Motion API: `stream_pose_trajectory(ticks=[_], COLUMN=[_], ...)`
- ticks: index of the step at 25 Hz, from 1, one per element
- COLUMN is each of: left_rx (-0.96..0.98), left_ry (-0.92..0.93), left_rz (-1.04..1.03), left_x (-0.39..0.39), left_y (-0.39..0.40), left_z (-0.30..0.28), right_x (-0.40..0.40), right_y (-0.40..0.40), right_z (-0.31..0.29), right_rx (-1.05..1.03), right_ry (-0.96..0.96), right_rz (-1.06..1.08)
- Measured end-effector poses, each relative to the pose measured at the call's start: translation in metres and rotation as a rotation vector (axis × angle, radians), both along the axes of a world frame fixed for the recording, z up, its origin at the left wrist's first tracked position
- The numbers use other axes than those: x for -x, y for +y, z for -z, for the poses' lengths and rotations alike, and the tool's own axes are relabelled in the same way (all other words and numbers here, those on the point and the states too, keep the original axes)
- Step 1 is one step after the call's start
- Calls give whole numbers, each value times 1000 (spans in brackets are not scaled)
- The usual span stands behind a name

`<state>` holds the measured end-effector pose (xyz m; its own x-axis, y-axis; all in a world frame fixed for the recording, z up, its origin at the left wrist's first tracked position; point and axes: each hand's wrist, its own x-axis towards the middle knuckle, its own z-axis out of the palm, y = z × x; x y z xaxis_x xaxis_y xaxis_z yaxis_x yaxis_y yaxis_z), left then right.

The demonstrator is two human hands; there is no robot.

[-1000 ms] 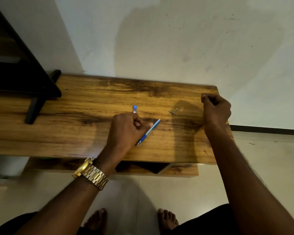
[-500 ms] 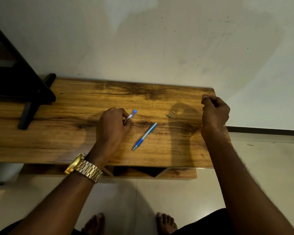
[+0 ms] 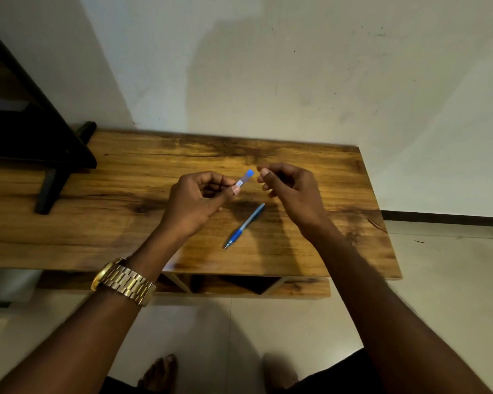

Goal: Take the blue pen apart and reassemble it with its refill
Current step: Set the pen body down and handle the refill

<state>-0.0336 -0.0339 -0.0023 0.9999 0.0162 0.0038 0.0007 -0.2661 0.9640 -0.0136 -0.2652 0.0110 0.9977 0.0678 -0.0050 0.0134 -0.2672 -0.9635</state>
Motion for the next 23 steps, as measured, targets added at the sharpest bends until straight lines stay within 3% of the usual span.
stream_pose_trajectory(ticks=[6,16,20,21,23], left_rx=[-81,-114,-99,-71,-40], left_ry=[-54,37,42,42,44], left_rz=[51,55,14,-7,-42], left_x=[3,4,3,3,2], left_y=[-4,-4,2,4,9], left_z=[-3,-6,-5,-5,-6], right_x=[-5,-9,-15,-16,-12], right_y=[5,-4,-20,-31,-55], right_z=[10,12,0,-3,-4], right_rx=[-211,-239,-355,-291,34], right_ry=[63,132,116,90,80], right_rz=[-115,-130,89,169,260])
